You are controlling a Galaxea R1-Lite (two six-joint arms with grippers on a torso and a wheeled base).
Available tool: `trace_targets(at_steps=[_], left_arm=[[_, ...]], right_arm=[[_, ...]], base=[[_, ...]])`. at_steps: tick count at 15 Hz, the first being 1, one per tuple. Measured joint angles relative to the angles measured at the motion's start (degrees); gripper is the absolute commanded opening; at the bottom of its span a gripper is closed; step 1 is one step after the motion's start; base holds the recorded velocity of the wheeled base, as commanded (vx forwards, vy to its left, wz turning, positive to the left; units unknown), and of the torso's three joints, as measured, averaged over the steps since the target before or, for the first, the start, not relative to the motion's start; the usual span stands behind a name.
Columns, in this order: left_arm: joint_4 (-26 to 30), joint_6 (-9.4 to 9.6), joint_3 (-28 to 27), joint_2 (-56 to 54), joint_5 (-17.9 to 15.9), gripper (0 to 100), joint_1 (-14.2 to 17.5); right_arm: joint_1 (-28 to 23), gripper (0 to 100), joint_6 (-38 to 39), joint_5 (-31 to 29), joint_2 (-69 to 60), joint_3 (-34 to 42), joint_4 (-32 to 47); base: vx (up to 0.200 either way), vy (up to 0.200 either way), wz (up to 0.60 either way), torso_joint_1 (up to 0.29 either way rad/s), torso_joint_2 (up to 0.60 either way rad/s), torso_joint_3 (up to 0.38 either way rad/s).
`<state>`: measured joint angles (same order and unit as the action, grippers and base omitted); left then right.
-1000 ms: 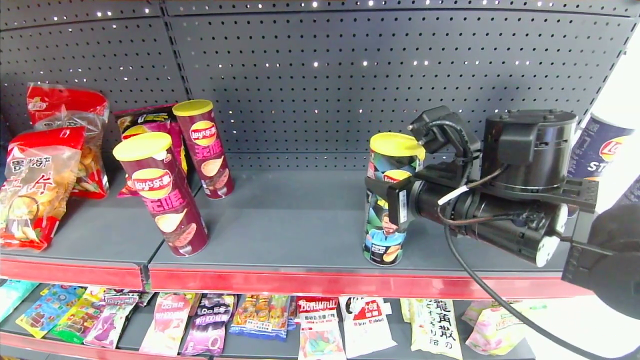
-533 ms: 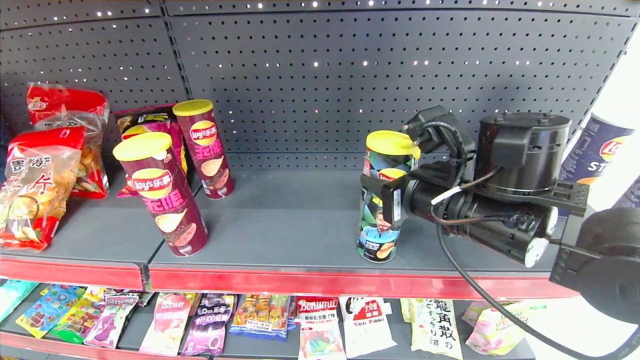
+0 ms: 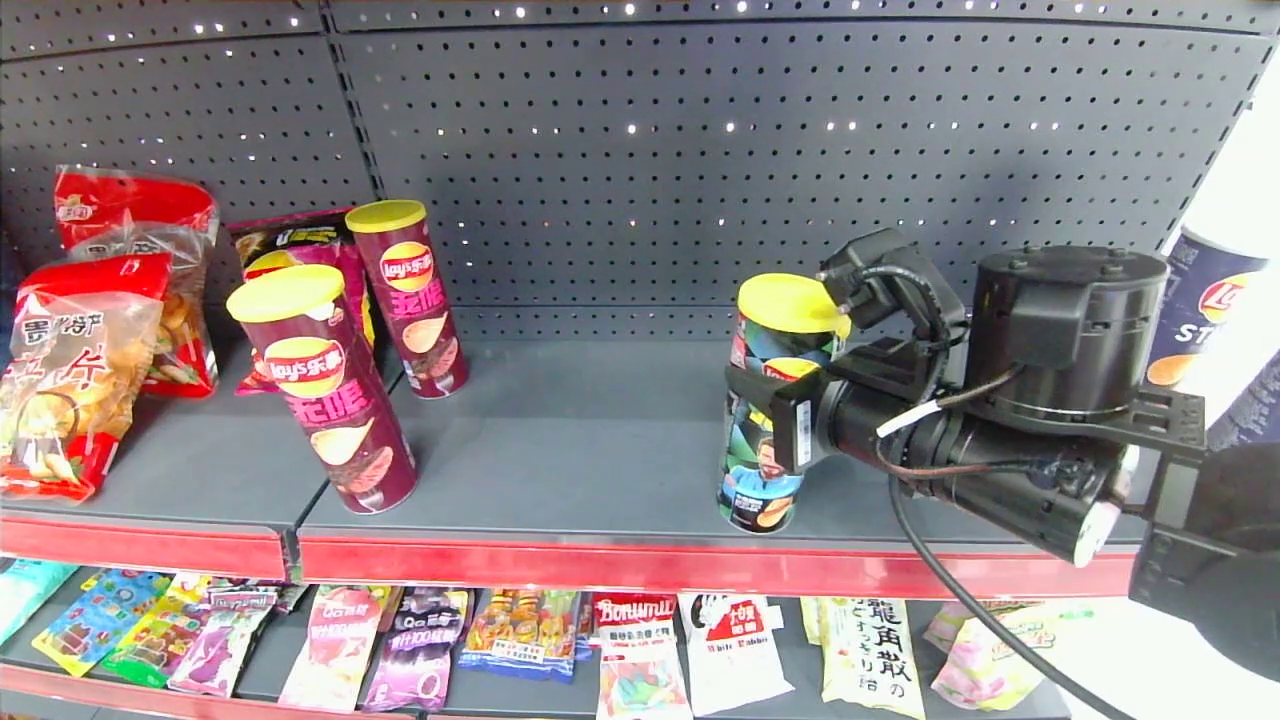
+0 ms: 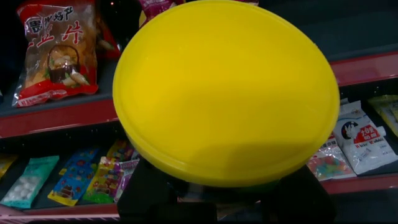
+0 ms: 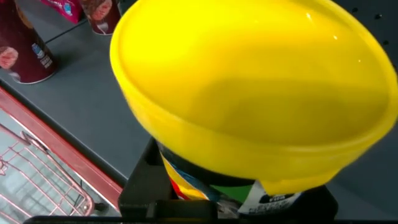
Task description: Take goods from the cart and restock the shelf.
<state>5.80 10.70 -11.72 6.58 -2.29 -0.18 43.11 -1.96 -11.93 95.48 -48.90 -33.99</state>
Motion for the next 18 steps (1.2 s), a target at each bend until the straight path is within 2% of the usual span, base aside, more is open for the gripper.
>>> trace_targets(at_steps=[6, 7, 18], left_arm=[[0.00, 0.02, 0.54, -0.02, -0.06, 0, 0.00], [-0.01, 0.02, 0.74, -0.11, -0.06, 0, 0.00], [-0.01, 0.02, 2.32, -1.05, -0.28, 0, 0.00]], right_arm=[[-0.05, 0, 0.22, 0.06, -0.20, 0.28, 0.22], [-0.06, 100, 0.29, 0.06, -0.16, 0.37, 0.18], [0.06, 100, 1.34, -1.80, -2.49, 2.27, 0.51]], base=[[0.000, 0.000, 0.00, 0.000, 0.00, 0.000], [0.000, 0.000, 0.00, 0.000, 0.00, 0.000], [0.000, 0.000, 0.00, 0.000, 0.00, 0.000]])
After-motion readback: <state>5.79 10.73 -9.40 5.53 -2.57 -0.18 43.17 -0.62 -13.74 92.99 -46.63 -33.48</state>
